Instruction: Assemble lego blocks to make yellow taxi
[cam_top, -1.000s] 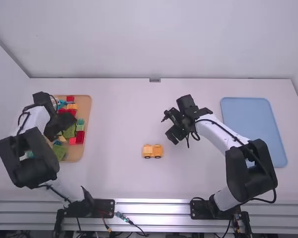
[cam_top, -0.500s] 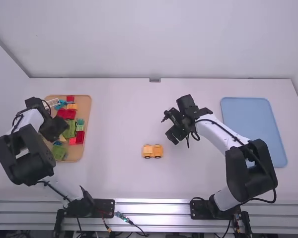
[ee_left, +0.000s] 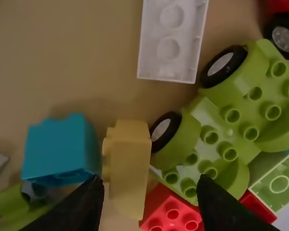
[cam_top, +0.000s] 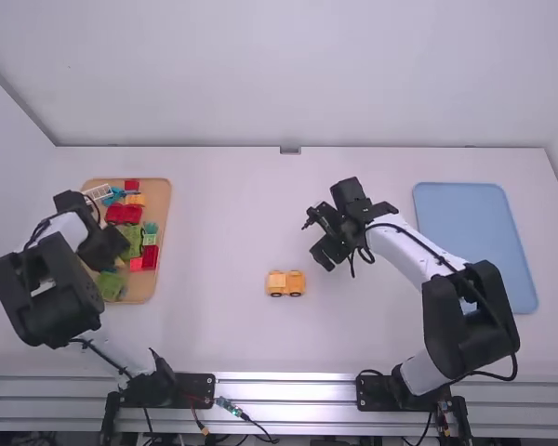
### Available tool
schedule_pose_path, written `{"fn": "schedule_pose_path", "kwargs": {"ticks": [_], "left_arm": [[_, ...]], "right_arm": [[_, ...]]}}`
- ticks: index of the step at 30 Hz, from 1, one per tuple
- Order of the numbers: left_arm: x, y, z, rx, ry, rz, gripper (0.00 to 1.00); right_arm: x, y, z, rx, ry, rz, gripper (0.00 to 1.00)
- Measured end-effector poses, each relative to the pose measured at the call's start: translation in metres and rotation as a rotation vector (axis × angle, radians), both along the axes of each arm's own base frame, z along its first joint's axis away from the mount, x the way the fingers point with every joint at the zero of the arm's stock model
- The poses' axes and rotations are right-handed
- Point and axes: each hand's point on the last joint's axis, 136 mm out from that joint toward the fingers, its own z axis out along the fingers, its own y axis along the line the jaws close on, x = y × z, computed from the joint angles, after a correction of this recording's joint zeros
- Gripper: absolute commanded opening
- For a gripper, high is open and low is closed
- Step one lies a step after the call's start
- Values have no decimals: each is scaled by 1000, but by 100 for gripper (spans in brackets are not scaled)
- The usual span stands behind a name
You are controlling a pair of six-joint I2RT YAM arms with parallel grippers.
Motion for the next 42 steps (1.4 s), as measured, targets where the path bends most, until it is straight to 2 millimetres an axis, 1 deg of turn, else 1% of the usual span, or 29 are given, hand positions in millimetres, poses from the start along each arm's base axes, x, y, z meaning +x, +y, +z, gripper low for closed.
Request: {"fn": "schedule_pose_path", "kwargs": {"ticks": [7, 11, 12, 14, 16, 18, 21, 25, 26, 36, 42], "left_arm": [[-8, 3, -2, 20, 37, 8, 51], [-10, 7, -1, 45, 50, 13, 46], [-10, 8, -2, 48, 54, 10, 42], [-11, 8, -1, 53, 56, 4, 42], [-11, 9, -1, 56, 57, 4, 42], [-8, 11, -2, 66, 43, 2, 45], [-7, 11, -5, 74, 33, -2, 46], [-10, 9, -12, 78, 34, -15, 45], [-11, 8, -14, 77, 35, -18, 44], [-9, 11, -13, 89, 25, -18, 43], [-8, 11, -18, 85, 31, -19, 47]], "right_arm": [[0, 0, 0, 0, 0, -2, 99], [0, 0, 0, 0, -1, 0, 99], [0, 0, 0, -1, 0, 1, 99], [0, 0, 0, 0, 0, -1, 99], [0, 0, 0, 0, 0, 0, 99], [0, 0, 0, 0, 0, 1, 99], [0, 0, 0, 0, 0, -2, 99], [0, 0, 0, 0, 0, -1, 99], [0, 0, 0, 0, -1, 1, 99], [0, 0, 0, 0, 0, 0, 99], [0, 0, 0, -2, -1, 1, 99]]}}
